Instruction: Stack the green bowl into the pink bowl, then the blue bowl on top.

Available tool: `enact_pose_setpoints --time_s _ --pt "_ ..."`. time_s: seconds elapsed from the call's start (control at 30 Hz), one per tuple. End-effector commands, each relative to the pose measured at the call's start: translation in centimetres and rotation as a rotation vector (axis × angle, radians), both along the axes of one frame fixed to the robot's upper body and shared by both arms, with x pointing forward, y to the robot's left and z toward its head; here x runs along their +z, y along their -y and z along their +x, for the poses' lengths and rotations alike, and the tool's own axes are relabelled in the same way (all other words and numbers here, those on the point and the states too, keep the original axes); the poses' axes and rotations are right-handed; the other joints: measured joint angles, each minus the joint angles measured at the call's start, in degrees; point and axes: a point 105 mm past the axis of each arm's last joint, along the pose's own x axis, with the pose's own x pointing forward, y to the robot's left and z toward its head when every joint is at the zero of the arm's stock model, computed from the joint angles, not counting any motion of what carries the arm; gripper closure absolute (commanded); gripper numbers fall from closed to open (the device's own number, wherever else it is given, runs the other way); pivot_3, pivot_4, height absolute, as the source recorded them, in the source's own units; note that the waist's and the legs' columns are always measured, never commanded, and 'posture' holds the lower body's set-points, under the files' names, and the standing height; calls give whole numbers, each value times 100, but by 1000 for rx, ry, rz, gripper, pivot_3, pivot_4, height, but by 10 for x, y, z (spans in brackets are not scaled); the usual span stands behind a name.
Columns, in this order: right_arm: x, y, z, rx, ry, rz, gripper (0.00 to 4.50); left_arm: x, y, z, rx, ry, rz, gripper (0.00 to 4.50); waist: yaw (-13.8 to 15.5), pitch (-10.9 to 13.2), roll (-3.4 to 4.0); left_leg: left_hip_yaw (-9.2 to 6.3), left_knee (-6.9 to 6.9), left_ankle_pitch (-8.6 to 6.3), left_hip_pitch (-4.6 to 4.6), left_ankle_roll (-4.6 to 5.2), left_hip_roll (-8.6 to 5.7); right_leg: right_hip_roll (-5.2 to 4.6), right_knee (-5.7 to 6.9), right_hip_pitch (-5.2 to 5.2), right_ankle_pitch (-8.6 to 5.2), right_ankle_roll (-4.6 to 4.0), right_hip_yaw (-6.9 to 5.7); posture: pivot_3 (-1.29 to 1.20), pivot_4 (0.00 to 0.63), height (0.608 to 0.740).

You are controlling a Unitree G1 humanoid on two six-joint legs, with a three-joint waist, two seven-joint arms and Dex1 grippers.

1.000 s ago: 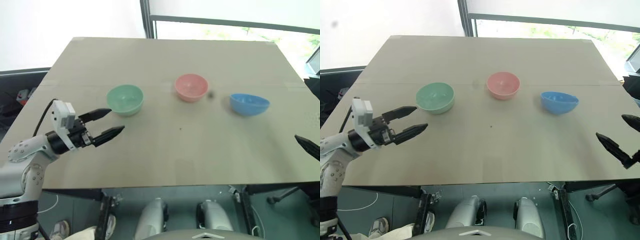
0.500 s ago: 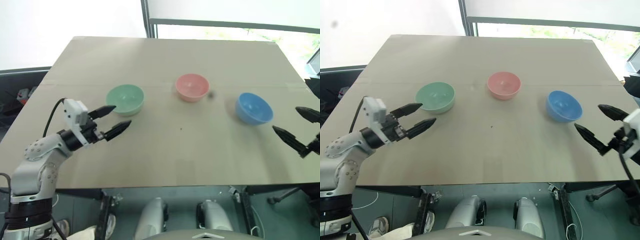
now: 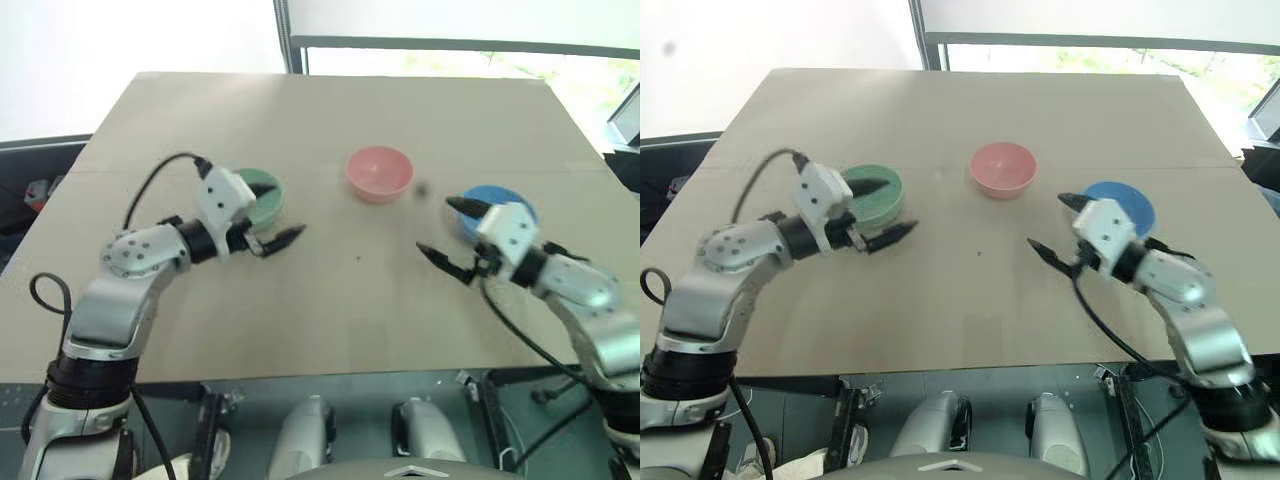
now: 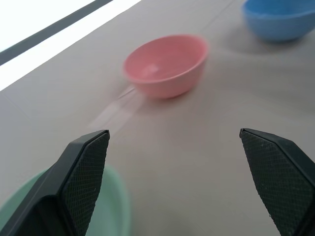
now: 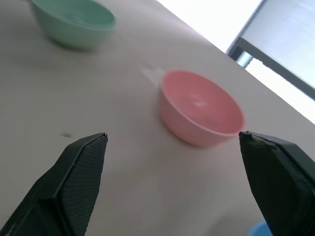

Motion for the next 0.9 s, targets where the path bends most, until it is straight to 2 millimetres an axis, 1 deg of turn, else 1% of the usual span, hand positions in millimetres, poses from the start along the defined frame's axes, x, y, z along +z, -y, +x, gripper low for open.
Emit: enact_pose_setpoints --time_s 0.03,0.07,0.13,0.2,0.33,0.47,0.5,0.53,0.63,0.67,0.7,0.8,0.83,0.9 --pt "-6 -20 29 29 21 -156 21 18 -10 -7 -46 82 -37 0 -42 0 0 2 0 1 0 -3 0 4 1 -2 0 0 -1 0 150 740" --pt "-8 -26 37 49 31 -200 21 21 -12 -8 -49 66 -69 0 -41 0 0 1 -2 3 -4 -5 -2 5 1 -5 0 0 -1 0 150 740" --pt "-11 -36 51 74 24 -231 21 27 -17 -8 -26 72 -122 0 -30 2 -1 -6 -5 3 -11 -5 0 4 0 -7 0 0 -7 0 150 740" --pt "-12 -42 57 92 20 -246 21 29 -19 -10 -20 83 -144 0 -34 2 -1 -5 -6 3 -15 -4 0 2 0 -7 1 1 -7 0 150 740" --pt "-13 -57 76 106 67 -333 21 23 -28 -20 32 47 -206 0 -73 4 2 -5 -11 2 -18 -3 0 -2 2 -6 2 2 -7 0 150 740" --pt "-12 -64 84 130 98 -387 21 22 -34 -27 86 54 -227 0 -113 6 3 -9 -12 5 -17 -9 5 2 3 -8 1 1 -12 0 150 740" --pt "-12 -65 86 138 96 -392 560 22 -36 -28 106 54 -236 0 -113 6 3 -13 -12 7 -17 -12 6 2 3 -8 1 1 -16 0 150 740" --pt "-13 -67 86 148 96 -399 850 21 -38 -29 122 53 -240 0 -114 6 4 -14 -11 8 -16 -14 6 2 3 -8 1 0 -16 0 150 740" --pt "-15 -68 86 172 101 -422 2245 18 -38 -35 145 49 -245 0 -133 6 3 -13 -9 8 -12 -15 5 -2 4 -4 2 0 -13 0 150 740" --pt "-15 -69 86 183 103 -430 2530 17 -38 -36 151 48 -246 0 -137 6 3 -14 -9 8 -12 -15 5 -2 5 -4 2 0 -14 0 150 740" --pt "-16 -70 85 192 106 -435 3101 17 -38 -37 155 47 -249 0 -139 6 3 -14 -9 8 -12 -15 5 -2 4 -4 2 0 -14 0 150 740" --pt "-14 -72 83 219 112 -438 4281 15 -36 -38 167 48 -258 0 -160 7 5 -15 -10 9 -12 -16 5 -1 5 -5 2 0 -15 0 150 740" --pt "-12 -73 82 236 118 -437 4440 15 -36 -38 172 48 -262 0 -172 7 5 -15 -10 9 -12 -16 5 -1 5 -5 2 0 -14 0 150 740" --pt "-4 -77 74 285 133 -412 4440 13 -37 -37 184 44 -265 0 -190 8 6 -14 -11 9 -12 -16 6 -1 5 -5 2 0 -14 0 150 740"
